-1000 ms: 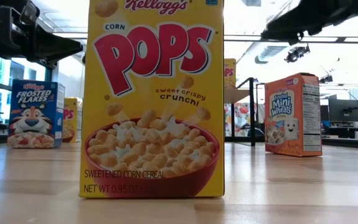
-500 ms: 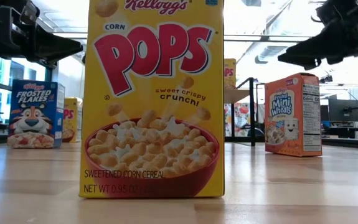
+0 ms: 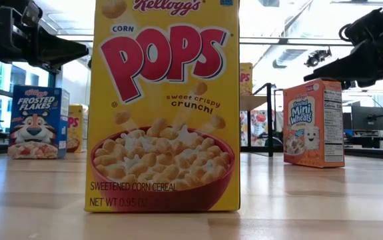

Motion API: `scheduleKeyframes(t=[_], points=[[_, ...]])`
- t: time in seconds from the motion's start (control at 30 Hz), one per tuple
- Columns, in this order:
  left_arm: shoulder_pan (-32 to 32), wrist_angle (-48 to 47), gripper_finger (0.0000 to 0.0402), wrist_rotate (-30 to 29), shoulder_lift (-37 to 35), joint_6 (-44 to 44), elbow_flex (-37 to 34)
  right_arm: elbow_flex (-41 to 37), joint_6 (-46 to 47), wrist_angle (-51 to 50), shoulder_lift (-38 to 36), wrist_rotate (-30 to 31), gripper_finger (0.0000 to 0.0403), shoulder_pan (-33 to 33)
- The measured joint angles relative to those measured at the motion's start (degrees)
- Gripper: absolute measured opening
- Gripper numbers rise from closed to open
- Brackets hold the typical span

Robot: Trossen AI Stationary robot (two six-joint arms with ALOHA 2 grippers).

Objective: Stack cereal on shelf
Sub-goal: Put the middle left blue cereal box on the shelf

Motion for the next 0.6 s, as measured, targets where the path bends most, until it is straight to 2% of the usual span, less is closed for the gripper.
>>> scheduleKeyframes(t=[0.6], points=[[0.00, 0.00, 0.0072, 0.00, 0.02, -0.04, 0.00, -0.02, 5.40, -2.49, 0.02, -0.15, 0.0197, -0.02]])
